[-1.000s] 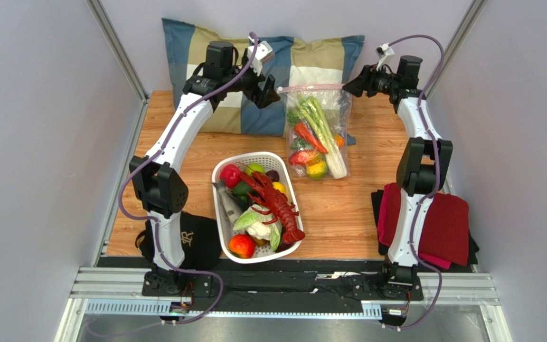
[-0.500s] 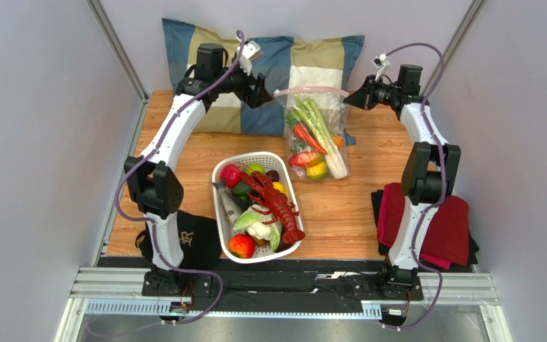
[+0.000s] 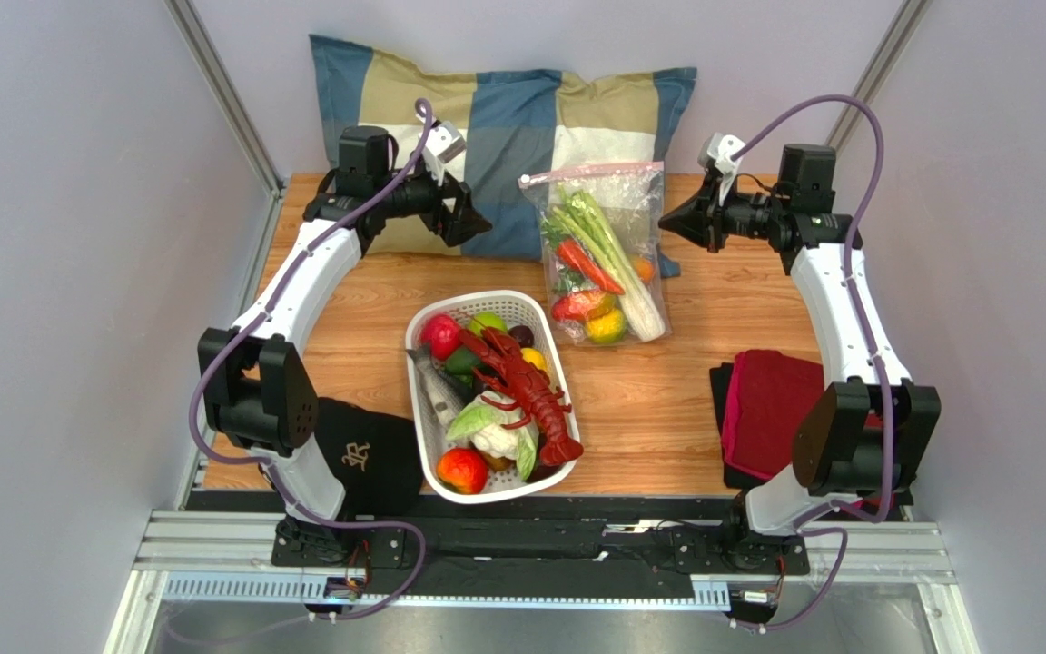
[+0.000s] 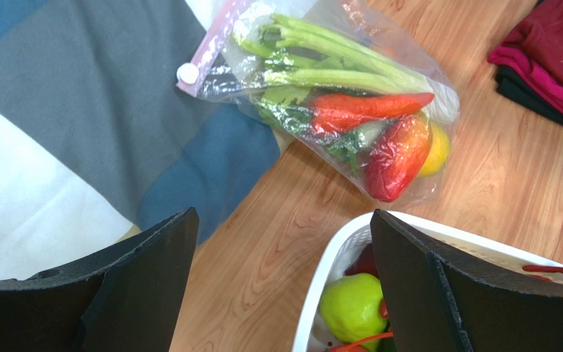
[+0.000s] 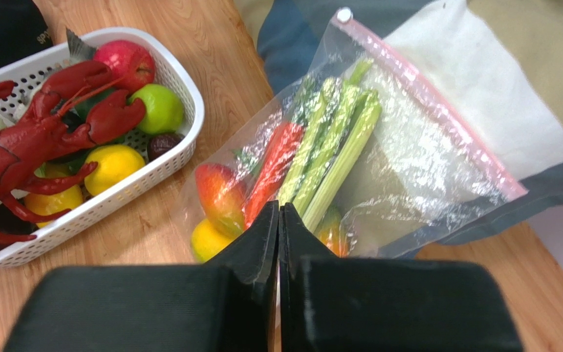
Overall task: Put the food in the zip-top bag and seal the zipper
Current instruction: Pick up the zipper food storage bag at the center of the board.
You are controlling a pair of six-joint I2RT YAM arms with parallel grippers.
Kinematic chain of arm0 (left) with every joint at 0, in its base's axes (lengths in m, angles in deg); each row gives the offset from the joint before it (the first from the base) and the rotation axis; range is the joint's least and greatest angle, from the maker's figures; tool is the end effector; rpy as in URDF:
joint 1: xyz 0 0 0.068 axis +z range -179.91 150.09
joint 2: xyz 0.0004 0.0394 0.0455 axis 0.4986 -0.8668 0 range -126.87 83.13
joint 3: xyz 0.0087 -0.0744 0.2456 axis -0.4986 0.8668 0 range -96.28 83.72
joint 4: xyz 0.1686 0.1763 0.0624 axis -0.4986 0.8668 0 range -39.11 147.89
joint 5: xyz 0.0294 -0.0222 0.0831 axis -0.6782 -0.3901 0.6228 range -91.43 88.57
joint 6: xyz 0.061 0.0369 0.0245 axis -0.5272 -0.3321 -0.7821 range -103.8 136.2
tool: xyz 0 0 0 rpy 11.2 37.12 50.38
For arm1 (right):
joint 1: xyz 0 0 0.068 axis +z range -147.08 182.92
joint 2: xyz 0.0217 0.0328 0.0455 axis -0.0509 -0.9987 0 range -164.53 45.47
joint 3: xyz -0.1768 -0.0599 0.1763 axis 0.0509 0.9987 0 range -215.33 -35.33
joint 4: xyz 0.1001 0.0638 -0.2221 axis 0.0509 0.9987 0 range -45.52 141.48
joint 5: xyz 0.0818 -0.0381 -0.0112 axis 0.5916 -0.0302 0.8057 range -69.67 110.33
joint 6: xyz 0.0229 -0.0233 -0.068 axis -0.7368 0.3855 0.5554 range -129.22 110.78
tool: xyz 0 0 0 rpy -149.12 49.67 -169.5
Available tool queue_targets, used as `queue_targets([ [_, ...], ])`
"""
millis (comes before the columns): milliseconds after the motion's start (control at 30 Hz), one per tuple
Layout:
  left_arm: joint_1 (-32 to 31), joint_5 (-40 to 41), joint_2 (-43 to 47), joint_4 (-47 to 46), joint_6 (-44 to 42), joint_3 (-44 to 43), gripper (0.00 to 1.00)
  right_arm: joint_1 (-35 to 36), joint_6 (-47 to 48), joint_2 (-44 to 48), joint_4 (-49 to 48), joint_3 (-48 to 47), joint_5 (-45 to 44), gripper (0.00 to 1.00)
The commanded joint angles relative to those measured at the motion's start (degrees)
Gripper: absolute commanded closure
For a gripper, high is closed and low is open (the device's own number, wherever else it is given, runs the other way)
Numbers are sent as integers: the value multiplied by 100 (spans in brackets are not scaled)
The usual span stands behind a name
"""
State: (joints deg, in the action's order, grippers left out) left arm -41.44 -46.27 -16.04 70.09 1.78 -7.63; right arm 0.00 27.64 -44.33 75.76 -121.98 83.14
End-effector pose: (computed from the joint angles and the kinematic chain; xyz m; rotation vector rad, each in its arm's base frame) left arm 0.3890 -0.1252 0.3311 0.9010 1.7565 -0.7598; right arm 0.3442 0.0391 0.3495 -1.0803 1.5543 0.7116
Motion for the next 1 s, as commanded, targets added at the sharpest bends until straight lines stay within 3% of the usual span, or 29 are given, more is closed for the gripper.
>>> queue_targets([
  [0, 1, -201, -4, -391, 68, -154, 3, -42, -97, -124, -411, 211, -881, 87],
  [33, -7, -157, -92, -400, 270, -372, 3, -60, -587, -317, -326, -234, -962, 72],
  [133, 2, -113, -663, -286, 1140, -1126, 4, -209, -1615, -1432, 86, -1584, -797, 40],
  [233, 2, -148, -1199, -373, 2020, -1674, 4, -306, -2749, -2373, -165, -2467, -717, 30],
  [333, -7, -60, -1630, -733, 2793, -1938, 4, -332, -3306, -2814, -936, -2637, -664, 23],
  [467, -7, -60, -2175, -786, 3400, -2396, 7, -323, -3958, -3315, -1502, -2926, -813, 22],
  [700, -7, -51, -2247, -875, 3323, -2265, 7, -297, -4441, -4211, -1916, -3831, -753, 23],
  [967, -7, 72, -2238, -786, 3199, -2168, 9, -130, -4618, -4564, -2127, -4026, -550, 43],
])
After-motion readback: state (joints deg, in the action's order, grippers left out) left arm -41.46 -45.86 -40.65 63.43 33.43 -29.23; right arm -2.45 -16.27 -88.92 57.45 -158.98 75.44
